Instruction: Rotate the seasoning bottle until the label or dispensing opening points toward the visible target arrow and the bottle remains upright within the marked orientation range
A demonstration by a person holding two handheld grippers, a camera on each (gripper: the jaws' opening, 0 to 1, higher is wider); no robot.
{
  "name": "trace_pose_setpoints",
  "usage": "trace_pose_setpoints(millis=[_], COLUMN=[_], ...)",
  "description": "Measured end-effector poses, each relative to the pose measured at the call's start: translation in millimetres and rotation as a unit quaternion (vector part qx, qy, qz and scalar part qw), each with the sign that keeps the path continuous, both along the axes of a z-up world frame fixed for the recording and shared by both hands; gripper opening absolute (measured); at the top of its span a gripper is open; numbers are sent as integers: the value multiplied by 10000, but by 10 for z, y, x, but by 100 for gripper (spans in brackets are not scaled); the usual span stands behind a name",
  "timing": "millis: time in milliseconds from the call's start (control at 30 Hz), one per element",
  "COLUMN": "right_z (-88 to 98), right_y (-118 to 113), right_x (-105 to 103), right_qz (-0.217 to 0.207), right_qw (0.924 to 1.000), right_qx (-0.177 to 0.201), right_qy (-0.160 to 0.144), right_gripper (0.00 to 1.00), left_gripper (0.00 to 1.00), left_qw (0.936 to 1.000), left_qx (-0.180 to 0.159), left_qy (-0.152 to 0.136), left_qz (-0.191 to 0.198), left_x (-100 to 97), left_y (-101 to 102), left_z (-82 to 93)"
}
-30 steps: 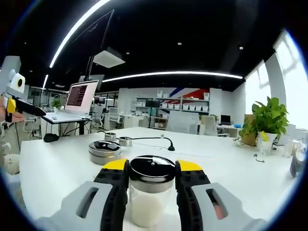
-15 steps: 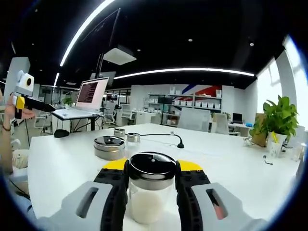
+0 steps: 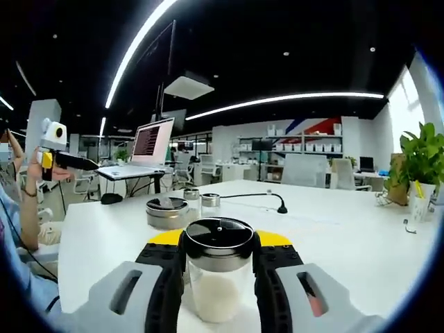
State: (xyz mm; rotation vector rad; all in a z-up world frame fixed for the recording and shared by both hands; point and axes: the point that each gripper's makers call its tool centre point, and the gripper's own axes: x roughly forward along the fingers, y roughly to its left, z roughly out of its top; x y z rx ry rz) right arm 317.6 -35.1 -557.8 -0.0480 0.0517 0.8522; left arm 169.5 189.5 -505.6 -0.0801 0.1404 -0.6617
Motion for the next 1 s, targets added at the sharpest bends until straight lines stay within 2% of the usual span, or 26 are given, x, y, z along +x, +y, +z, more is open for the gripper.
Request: trace_pose_setpoints(millis=[367,733,1000], right_z=[-1,-18,-30], right_y=[-7,12,25], right_x=[-11,-36,-43], right_qz=[433,1075,1335], right_qw=[9990,9942,9909], right_qx=[109,-2,-160], right_qy=[3,35,-2], right_gripper=[37,37,37], left_gripper=[91,91,91], left_qw=[10000,10000,10000], left_qx=[34,15,16], left_qy=[12,28,23], left_qz=[10,-12,11], left_x=[1,22,24], left_y=[-11,-14,-31], left_z=[-2,2,14])
